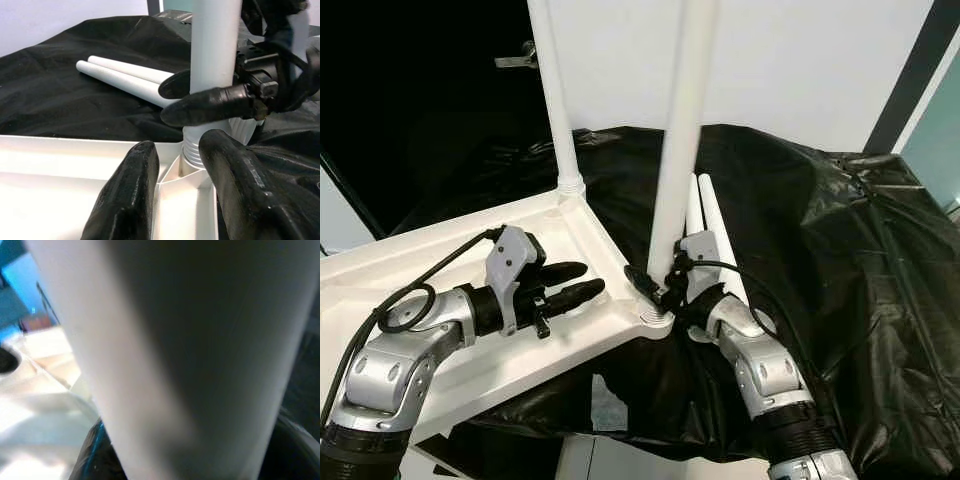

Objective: Building children table

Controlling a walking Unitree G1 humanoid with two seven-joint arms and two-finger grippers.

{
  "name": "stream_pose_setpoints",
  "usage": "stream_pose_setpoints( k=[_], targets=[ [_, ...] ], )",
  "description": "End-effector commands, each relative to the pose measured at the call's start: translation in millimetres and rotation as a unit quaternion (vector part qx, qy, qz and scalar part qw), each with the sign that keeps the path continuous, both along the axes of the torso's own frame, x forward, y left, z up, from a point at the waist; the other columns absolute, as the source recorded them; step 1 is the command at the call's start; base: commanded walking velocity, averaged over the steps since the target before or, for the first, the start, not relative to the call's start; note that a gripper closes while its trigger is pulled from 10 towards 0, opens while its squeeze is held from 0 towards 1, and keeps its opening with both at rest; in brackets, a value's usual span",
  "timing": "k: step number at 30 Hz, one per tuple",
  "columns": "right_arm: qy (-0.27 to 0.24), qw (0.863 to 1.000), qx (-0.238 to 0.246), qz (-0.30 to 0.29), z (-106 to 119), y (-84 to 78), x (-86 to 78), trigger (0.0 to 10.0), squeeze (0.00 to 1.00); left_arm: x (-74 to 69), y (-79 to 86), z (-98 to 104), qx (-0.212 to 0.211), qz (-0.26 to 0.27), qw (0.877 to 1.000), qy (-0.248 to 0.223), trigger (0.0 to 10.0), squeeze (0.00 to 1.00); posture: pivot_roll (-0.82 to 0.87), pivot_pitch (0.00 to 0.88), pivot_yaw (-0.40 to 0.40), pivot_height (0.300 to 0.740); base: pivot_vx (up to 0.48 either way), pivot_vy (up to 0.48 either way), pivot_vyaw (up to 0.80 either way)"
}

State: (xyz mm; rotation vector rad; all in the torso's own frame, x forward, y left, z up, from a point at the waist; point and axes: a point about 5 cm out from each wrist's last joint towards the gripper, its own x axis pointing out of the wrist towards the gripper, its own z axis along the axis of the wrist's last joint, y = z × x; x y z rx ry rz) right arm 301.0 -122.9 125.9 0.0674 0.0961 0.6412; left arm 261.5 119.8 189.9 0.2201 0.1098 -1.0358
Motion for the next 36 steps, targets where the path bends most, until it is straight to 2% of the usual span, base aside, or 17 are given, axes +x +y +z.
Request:
stream_pose_setpoints(
  k=[1, 4, 9, 15, 28, 33, 35, 36],
  targets=[
    [0.143, 0.988, -0.017, -0.058, -53.8, -20.2, -11.8, 10.0, 0.0, 1.4, 3.2, 1.9, -0.001, 0.044, 0.999, -0.011, 10.0, 0.0, 0.09, 0.0, 0.027, 0.74, 0.0, 0.0, 0.0],
    [0.15, 0.985, -0.009, -0.079, -57.4, -25.4, -11.5, 10.0, 0.0, 1.4, 2.3, 2.1, 0.001, 0.041, 0.999, -0.011, 10.0, 0.0, 0.08, 0.0, 0.029, 0.74, 0.0, 0.0, 0.0],
    [0.149, 0.986, -0.014, -0.078, -57.6, -24.3, -11.9, 10.0, 0.0, 1.9, 2.2, 2.2, 0.0, 0.04, 0.999, -0.011, 10.0, 0.0, 0.08, 0.0, 0.03, 0.74, 0.0, 0.0, 0.0],
    [0.107, 0.987, -0.118, -0.028, -61.9, -12.1, -17.5, 10.0, 0.0, 2.0, 1.8, 2.9, 0.0, 0.04, 0.999, -0.013, 10.0, 0.0, 0.08, 0.0, 0.027, 0.74, 0.0, 0.0, 0.0],
    [0.122, 0.981, -0.149, -0.017, -82.3, -9.1, -30.0, 10.0, 0.0, -0.1, 6.7, 4.5, 0.002, 0.047, 0.999, -0.014, 10.0, 0.0, 0.1, 0.0, 0.029, 0.74, 0.0, 0.0, 0.0],
    [0.087, 0.979, -0.186, 0.004, -82.7, -6.6, -33.9, 10.0, 0.0, 0.6, 6.9, 5.7, 0.002, 0.047, 0.999, -0.016, 10.0, 0.0, 0.09, 0.0, 0.034, 0.74, 0.0, 0.0, 0.0],
    [0.043, 0.976, -0.212, 0.033, -80.5, -1.3, -39.1, 10.0, 0.0, 1.0, 6.8, 6.4, 0.002, 0.046, 0.999, -0.017, 10.0, 0.0, 0.09, 0.0, 0.036, 0.74, 0.0, 0.0, 0.0],
    [0.043, 0.976, -0.212, 0.033, -80.5, -1.3, -39.1, 10.0, 0.0, 1.0, 6.8, 6.4, 0.002, 0.046, 0.999, -0.017, 10.0, 0.0, 0.09, 0.0, 0.036, 0.74, 0.0, 0.0, 0.0]
  ],
)
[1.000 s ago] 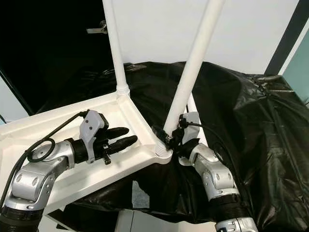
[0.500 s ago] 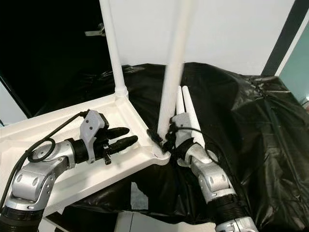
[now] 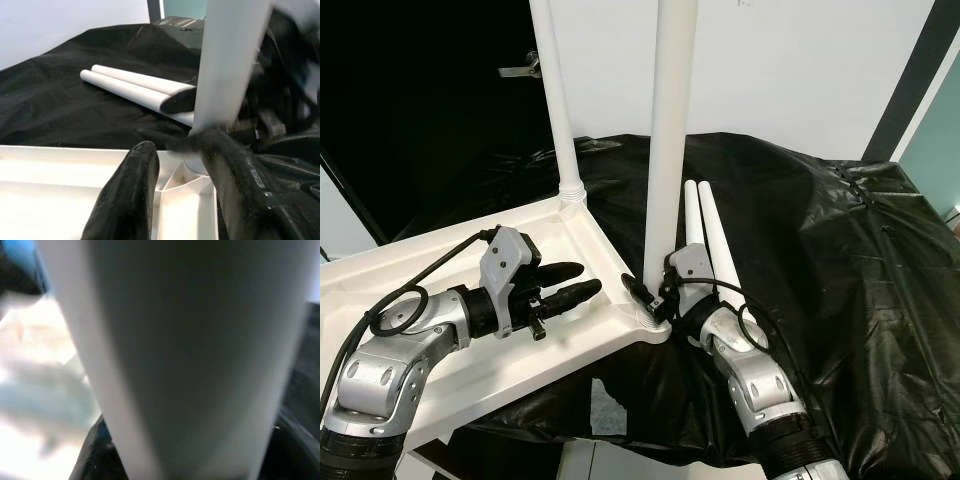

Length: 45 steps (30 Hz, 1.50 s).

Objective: Building children table

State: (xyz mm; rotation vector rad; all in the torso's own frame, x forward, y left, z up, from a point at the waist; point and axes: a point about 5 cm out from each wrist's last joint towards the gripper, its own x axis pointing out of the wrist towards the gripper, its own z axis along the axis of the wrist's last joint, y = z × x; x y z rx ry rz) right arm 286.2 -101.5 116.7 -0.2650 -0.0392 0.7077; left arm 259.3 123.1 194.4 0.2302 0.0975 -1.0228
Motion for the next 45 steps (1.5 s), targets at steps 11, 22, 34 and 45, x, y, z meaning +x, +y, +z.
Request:
stream_pose_setpoints(
  k=[11, 22, 34, 45],
  targets=[
    [0.155, 0.987, -0.025, -0.046, -67.8, -20.8, -25.0, 10.0, 0.0, 3.2, 2.8, 4.1, 0.002, 0.037, 0.999, -0.01, 10.0, 0.0, 0.1, 0.0, 0.043, 0.74, 0.0, 0.0, 0.0],
    [0.198, 0.978, 0.022, -0.067, -72.2, -25.1, -20.8, 10.0, 0.0, 2.9, 3.4, 4.8, 0.003, 0.038, 0.999, -0.012, 10.0, 0.0, 0.1, 0.0, 0.037, 0.74, 0.0, 0.0, 0.0],
    [0.238, 0.956, 0.131, -0.109, -73.7, -29.7, -21.5, 10.0, 0.0, 2.6, 6.1, 4.8, 0.001, 0.045, 0.999, -0.013, 10.0, 0.0, 0.1, 0.0, 0.032, 0.74, 0.0, 0.0, 0.0],
    [0.234, 0.956, 0.123, -0.124, -77.4, -33.9, -22.7, 10.0, 0.0, 4.0, 5.0, 4.7, 0.002, 0.04, 0.999, -0.012, 10.0, 0.0, 0.09, 0.0, 0.042, 0.74, 0.0, 0.0, 0.0]
  ],
)
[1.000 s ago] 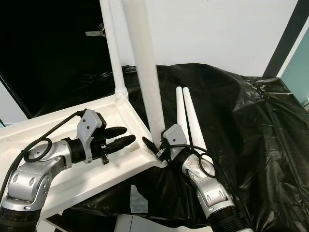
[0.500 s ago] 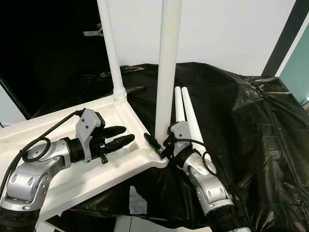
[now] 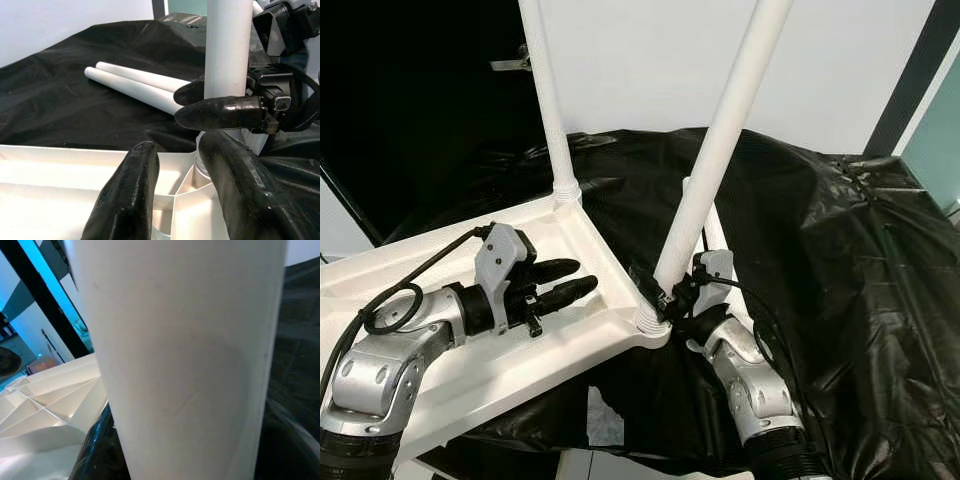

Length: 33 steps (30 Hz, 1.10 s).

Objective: Building children table

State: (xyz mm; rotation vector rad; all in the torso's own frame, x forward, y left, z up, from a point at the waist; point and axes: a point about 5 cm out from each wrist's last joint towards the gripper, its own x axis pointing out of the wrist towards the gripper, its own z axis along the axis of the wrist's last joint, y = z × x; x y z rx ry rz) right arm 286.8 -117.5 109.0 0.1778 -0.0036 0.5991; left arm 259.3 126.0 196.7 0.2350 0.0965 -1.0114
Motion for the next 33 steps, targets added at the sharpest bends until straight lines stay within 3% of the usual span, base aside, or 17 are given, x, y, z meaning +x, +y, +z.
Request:
stream_pose_setpoints(
  k=[1, 7, 17, 20, 23, 27, 30, 33],
  targets=[
    [0.153, 0.983, -0.1, -0.021, -70.7, -16.0, -24.5, 10.0, 0.0, 4.3, 2.1, 2.4, 0.0, 0.034, 0.999, -0.01, 10.0, 0.0, 0.09, 0.0, 0.042, 0.74, 0.0, 0.0, 0.0],
    [0.138, 0.971, -0.193, 0.016, -83.2, -13.9, -32.4, 10.0, 0.0, 4.0, 3.6, 3.5, 0.001, 0.036, 0.999, -0.011, 10.0, 0.0, 0.1, 0.0, 0.042, 0.74, 0.0, 0.0, 0.0],
    [0.125, 0.966, -0.227, 0.027, -88.1, -12.8, -37.1, 10.0, 0.0, 3.6, 6.2, 4.6, 0.005, 0.037, 0.999, -0.012, 10.0, 0.0, 0.1, 0.0, 0.049, 0.74, 0.0, 0.0, 0.0],
    [0.109, 0.969, -0.221, 0.023, -83.6, -13.5, -35.8, 10.0, 0.0, 4.3, 5.7, 4.9, 0.005, 0.036, 0.999, -0.012, 10.0, 0.0, 0.1, 0.0, 0.05, 0.74, 0.0, 0.0, 0.0],
    [0.08, 0.986, -0.146, 0.0, -59.0, -12.5, -26.9, 10.0, 0.0, 5.3, 3.9, 5.7, 0.004, 0.034, 0.999, -0.014, 10.0, 0.0, 0.09, 0.0, 0.048, 0.74, 0.0, 0.0, 0.0],
    [0.062, 0.991, -0.121, -0.011, -45.7, -12.7, -21.8, 10.0, 0.0, 5.6, 3.1, 6.2, 0.004, 0.033, 0.999, -0.015, 10.0, 0.0, 0.09, 0.0, 0.048, 0.74, 0.0, 0.0, 0.0],
    [0.003, 0.995, -0.095, -0.019, -13.3, -8.2, -12.6, 10.0, 0.0, 6.4, 1.4, 6.5, 0.002, 0.031, 0.999, -0.017, 10.0, 0.0, 0.09, 0.0, 0.044, 0.74, 0.0, 0.0, 0.0],
    [-0.013, 0.995, -0.097, -0.019, -4.8, -6.1, -10.7, 10.0, 0.0, 6.5, 0.7, 6.4, 0.002, 0.03, 0.999, -0.017, 10.0, 0.0, 0.08, 0.0, 0.043, 0.74, 0.0, 0.0, 0.0]
  ],
)
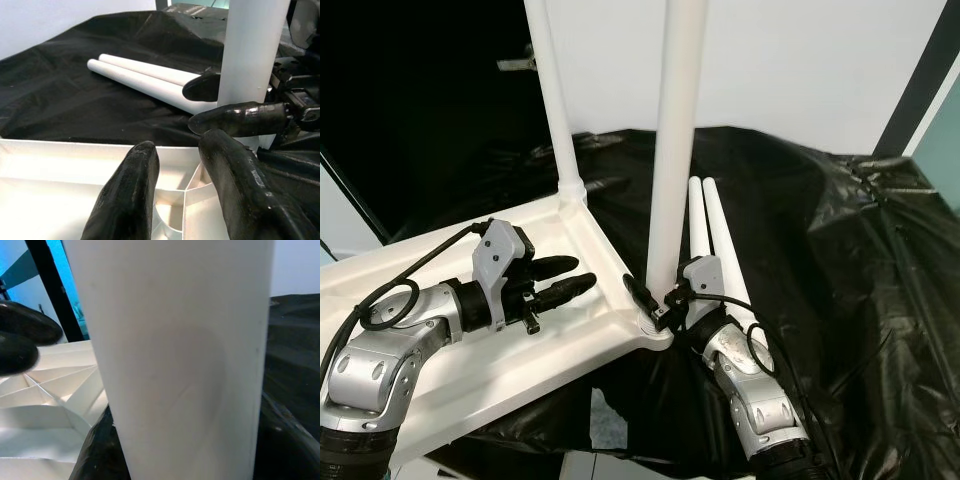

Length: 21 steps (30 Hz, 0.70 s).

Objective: Building children table

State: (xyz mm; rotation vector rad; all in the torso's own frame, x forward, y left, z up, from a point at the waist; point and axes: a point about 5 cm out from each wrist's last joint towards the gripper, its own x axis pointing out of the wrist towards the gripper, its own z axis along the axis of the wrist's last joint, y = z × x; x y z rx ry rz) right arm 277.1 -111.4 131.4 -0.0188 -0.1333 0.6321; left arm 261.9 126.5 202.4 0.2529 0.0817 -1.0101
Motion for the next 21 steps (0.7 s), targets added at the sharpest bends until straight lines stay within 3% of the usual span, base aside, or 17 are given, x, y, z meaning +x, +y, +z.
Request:
stream_pose_setpoints(
  k=[1, 9, 21],
  targets=[
    [0.059, 0.997, -0.03, -0.034, -18.7, -9.7, 0.6, 10.0, 0.0, 4.0, -0.5, 0.7, -0.004, 0.03, 1.0, -0.007, 10.0, 0.0, 0.08, 0.0, 0.04, 0.74, 0.0, 0.0, 0.0],
    [-0.004, 0.999, -0.023, -0.028, 24.3, -3.7, 3.9, 10.0, 0.0, 4.9, -3.8, 0.8, -0.007, 0.027, 1.0, -0.009, 10.0, 0.0, 0.07, 0.0, 0.035, 0.74, 0.0, 0.0, 0.0],
    [-0.041, 0.999, 0.015, -0.028, 52.2, -0.3, 5.0, 10.0, 0.0, 7.1, -5.6, 1.5, -0.011, 0.028, 0.999, -0.014, 10.0, 0.0, 0.07, 0.0, 0.034, 0.74, 0.0, 0.0, 0.0]
  ],
)
